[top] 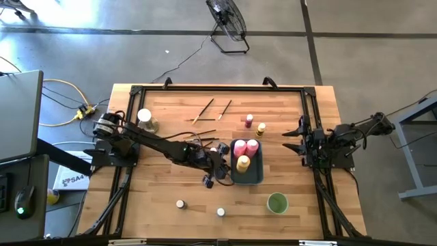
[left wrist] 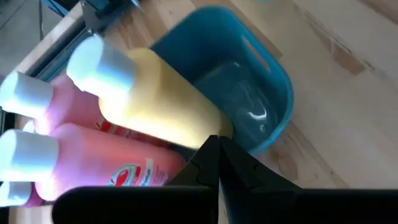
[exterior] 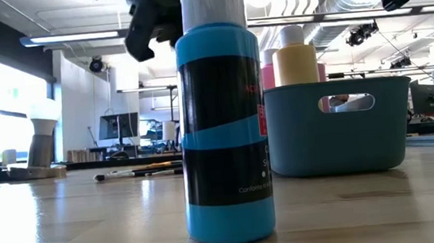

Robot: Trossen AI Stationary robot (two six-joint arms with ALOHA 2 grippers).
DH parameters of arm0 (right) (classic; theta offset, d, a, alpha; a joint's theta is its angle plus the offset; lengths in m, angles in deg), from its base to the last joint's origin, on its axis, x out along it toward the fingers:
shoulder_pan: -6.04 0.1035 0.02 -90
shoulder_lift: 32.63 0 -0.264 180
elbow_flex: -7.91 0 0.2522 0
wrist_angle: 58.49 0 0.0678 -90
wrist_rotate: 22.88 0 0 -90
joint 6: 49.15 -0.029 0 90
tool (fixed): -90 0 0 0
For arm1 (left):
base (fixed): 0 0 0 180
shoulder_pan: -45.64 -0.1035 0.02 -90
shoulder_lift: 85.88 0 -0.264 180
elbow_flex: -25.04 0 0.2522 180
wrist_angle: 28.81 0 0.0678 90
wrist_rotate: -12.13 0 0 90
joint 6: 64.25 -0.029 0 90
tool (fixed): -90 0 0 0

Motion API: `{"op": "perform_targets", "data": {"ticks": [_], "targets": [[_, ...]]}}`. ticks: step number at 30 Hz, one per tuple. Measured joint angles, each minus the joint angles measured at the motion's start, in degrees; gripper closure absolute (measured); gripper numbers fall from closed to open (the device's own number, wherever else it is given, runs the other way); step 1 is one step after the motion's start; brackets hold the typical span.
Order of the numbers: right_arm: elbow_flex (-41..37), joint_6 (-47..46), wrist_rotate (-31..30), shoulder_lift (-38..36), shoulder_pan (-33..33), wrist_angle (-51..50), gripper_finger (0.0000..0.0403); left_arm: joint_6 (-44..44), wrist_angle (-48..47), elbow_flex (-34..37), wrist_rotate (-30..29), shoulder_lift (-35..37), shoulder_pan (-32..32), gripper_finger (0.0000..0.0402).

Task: Pick & Place Paint Supplies
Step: Put the large yellow paint bottle into the blue bin

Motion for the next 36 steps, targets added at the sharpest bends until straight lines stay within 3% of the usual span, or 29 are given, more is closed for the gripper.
{"op": "perform_targets", "data": {"ticks": [21,29,36], "targets": [[0.01,-0.22,-1.56,0.02,0.0,-0.15,0.0241,2.02,1.01,-3.52,0.27,-5.51,0.0,0.0401],[0.01,-0.24,-1.95,0.02,0.0,-0.06,0.0241,2.56,5.95,-3.5,1.08,-8.11,-0.02,0.0401],[0.01,-0.24,-2.1,0.02,0.0,-0.1,0.0241,3.36,6.64,-3.48,-2.69,-8.24,-0.02,0.0402]]}}
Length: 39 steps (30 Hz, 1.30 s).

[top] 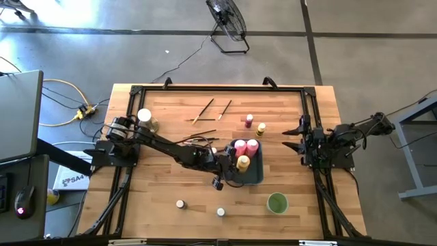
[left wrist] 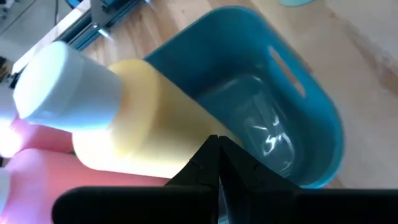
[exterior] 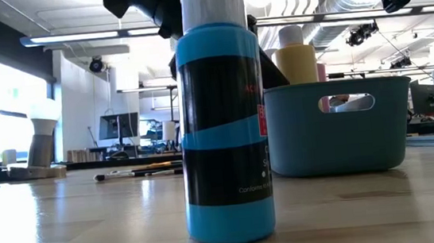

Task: Pick & Place Paint Supplies
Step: Put the large yellow paint bottle into the blue bin

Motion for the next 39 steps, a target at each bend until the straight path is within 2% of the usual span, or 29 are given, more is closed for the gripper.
{"op": "perform_targets", "data": {"ticks": [6,20,39], "targets": [[0.0,0.0,0.0,0.0,0.0,0.04,0.0241,0.36,0.08,0.0,-2.34,0.0,0.0,0.0401],[0.0,0.0,-0.02,0.0,0.0,0.09,0.0241,1.4,3.33,0.0,-1.5,0.0,-0.02,0.0401],[-0.02,0.0,0.0,0.0,0.0,0.04,0.0241,4.72,-1.33,0.02,-1.5,0.07,-0.08,0.0402]]}}
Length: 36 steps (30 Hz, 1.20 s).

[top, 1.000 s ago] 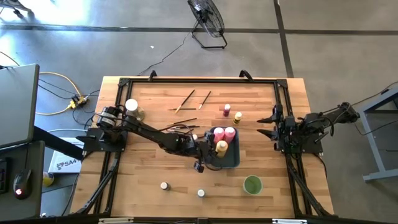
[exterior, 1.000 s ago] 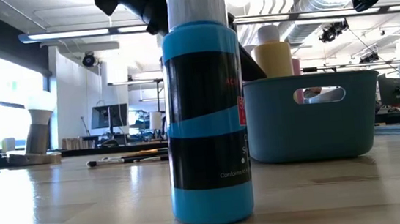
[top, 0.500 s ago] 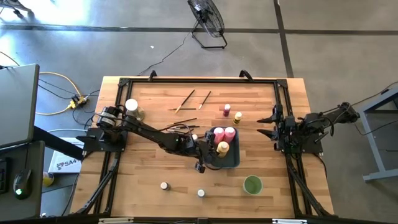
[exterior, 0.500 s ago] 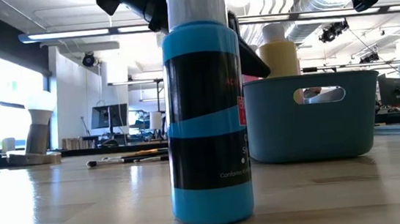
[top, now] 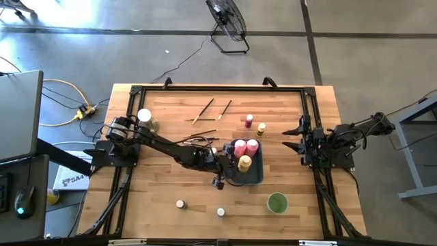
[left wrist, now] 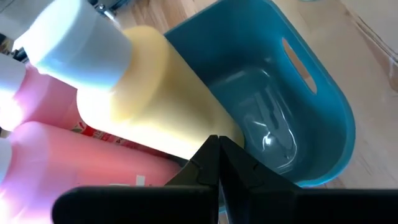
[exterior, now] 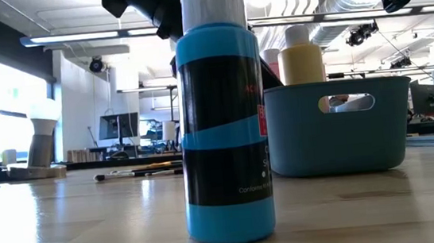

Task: Pick & Place Paint Supplies
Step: Put the large yellow paint bottle into the blue bin, then put the small blue and black paint bottle into the blue bin

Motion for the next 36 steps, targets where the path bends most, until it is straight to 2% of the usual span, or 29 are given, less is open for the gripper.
{"op": "perform_targets", "data": {"ticks": [7,22,32,36], "targets": [[0.0,0.0,0.0,0.0,0.0,0.02,0.0241,0.41,3.74,0.07,3.92,-2.08,-1.57,0.0402],[0.0,0.39,-0.02,-0.02,0.0,0.02,0.0241,-0.04,8.37,0.07,5.56,-2.62,-2.57,0.0402],[0.0,0.4,-0.02,-0.02,0.0,-0.2,0.0241,-0.05,8.1,0.07,7.27,-2.47,-2.55,0.0402],[0.0,0.0,-0.02,-0.02,0.0,-0.39,0.0241,0.14,2.15,0.04,7.73,0.41,-2.55,0.0402]]}}
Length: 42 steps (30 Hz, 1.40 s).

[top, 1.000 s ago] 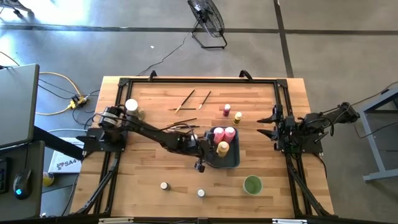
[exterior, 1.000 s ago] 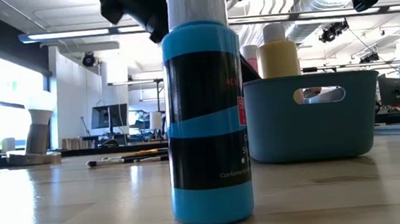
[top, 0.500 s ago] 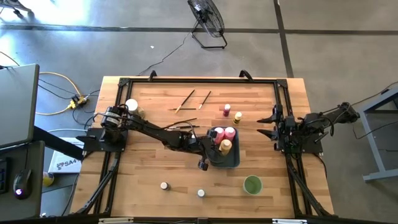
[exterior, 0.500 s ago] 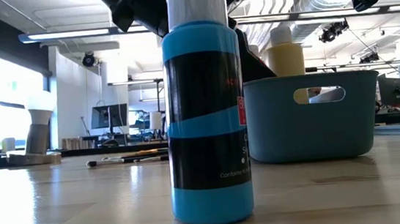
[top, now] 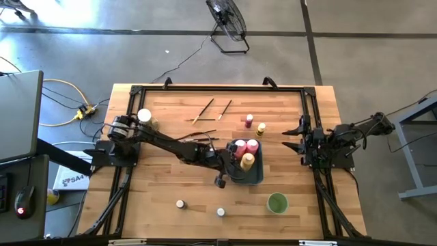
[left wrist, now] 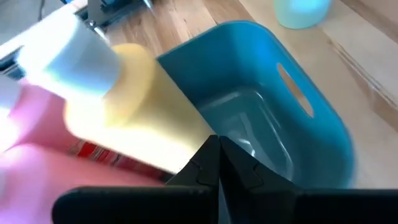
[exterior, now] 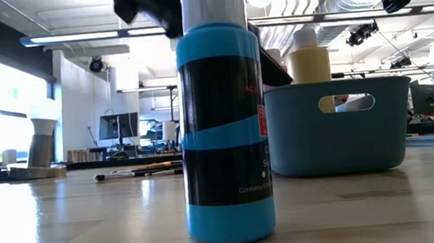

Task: Pick & Place Paint Supplies
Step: Put the small blue and black paint bottle into the blue bin

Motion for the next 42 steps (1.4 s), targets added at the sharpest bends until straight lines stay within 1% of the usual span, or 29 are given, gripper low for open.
{"op": "perform_targets", "data": {"ticks": [3,6,16,21,23,26,27,30,32,34,37,42], "targets": [[0.0,-0.01,0.0,0.0,0.0,0.0,0.0241,1.45,-5.18,-0.09,-0.2,2.85,0.0,0.0402],[0.0,0.0,0.0,0.01,0.0,0.0,0.0241,2.68,-8.19,-0.09,-0.25,5.63,0.0,0.0401],[0.0,-0.01,0.0,0.01,0.0,0.0,0.0241,4.23,-23.18,-0.06,-1.09,15.02,-0.02,0.0402],[-0.02,0.0,0.0,0.0,0.0,0.0,0.0241,4.88,-25.42,-0.06,-0.5,16.56,0.0,0.0401],[-0.02,-0.02,0.0,0.02,0.0,0.0,0.0241,5.88,-25.16,-0.04,0.4,16.57,0.0,0.0402],[-0.02,0.0,0.02,0.01,0.0,-0.01,0.0241,8.41,-24.24,-0.01,5.22,16.57,0.54,0.0402],[-0.02,0.0,0.0,0.02,0.0,-0.02,0.0241,9.29,-22.66,0.65,6.56,16.57,0.99,0.0402],[-0.02,0.0,0.0,0.02,0.0,-0.02,0.0241,10.31,-10.4,6.28,11.83,16.08,3.24,0.0401],[-0.02,-0.01,0.01,0.01,0.0,0.0,0.0241,10.33,-3.86,10.47,13.46,16.08,4.59,0.0402],[-0.02,-0.02,0.0,0.02,0.0,-0.04,0.0241,11.08,-0.38,13.88,11.09,17.36,5.67,0.0402],[-0.02,-0.03,0.0,0.02,0.0,-0.04,0.0241,14.26,-0.26,17.95,6.2,20.56,5.73,0.0402],[-0.02,-0.22,0.0,0.0,0.0,-0.02,0.0241,14.85,2.48,24.43,3.17,28.3,5.75,0.0402]]}}
